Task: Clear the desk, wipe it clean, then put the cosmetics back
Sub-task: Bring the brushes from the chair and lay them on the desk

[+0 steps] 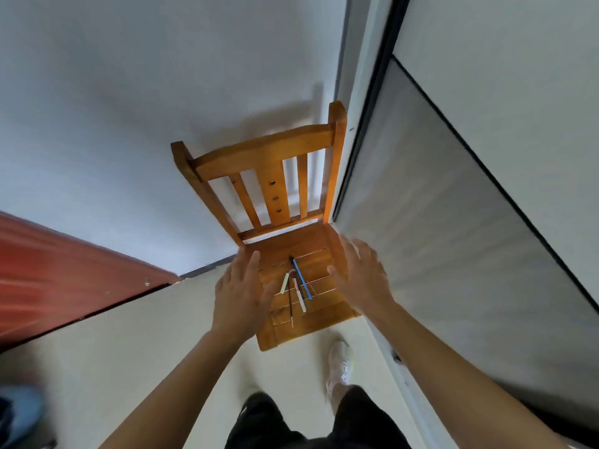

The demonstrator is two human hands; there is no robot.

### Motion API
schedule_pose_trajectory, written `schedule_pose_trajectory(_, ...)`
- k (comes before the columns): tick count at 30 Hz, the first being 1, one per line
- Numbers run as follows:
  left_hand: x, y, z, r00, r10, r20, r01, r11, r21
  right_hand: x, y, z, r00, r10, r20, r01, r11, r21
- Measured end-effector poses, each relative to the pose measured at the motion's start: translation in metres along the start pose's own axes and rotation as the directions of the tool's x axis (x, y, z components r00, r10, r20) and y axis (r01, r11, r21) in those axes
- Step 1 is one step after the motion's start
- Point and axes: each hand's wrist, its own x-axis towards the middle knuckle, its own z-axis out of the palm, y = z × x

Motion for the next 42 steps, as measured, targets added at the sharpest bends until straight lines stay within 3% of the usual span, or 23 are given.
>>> schedule_pose_trajectory(4, 0.033, -0.01, 0.054, 0.993, -0.025, 0.118, 0.024, 1.0, 0.015, 0.037, 0.016, 0.055, 0.994, 0.035, 0.1, -0.036, 0.999, 0.007)
schedule_pose_trajectory(10, 0.087, -0.045, 0.166, 0.941, -0.188, 0.28, 0.207, 0.978, -0.039, 0.06, 0.048, 0.17, 0.946, 0.159, 0.283, -0.15, 0.987, -0.052)
schedule_pose_trajectory(15, 0.123, -0.078, 0.26, 0.918, -0.309, 0.247, 0.342, 0.934, -0.105, 0.068, 0.076, 0.26, 0.932, 0.176, 0.315, -0.165, 0.984, -0.062)
schedule_pose_trajectory(20, 0.137, -0.09, 0.325, 0.924, -0.294, 0.244, 0.321, 0.944, -0.075, 0.072, 0.083, 0.313, 0.936, 0.164, 0.311, -0.159, 0.986, -0.041)
schedule_pose_trajectory(28, 0.142, -0.1, 0.349, 0.966, -0.252, 0.061, 0.259, 0.939, -0.227, 0.09, 0.075, 0.331, 0.962, 0.135, 0.235, -0.161, 0.982, 0.096)
schedule_pose_trajectory(34, 0.155, -0.105, 0.345, 0.904, -0.394, 0.164, 0.426, 0.854, -0.298, 0.096, 0.076, 0.326, 0.948, 0.168, 0.272, -0.217, 0.962, 0.164)
schedule_pose_trajectory(42, 0.16, -0.103, 0.349, 0.874, -0.446, 0.195, 0.486, 0.824, -0.291, 0.098, 0.081, 0.328, 0.919, 0.268, 0.29, -0.331, 0.924, 0.192)
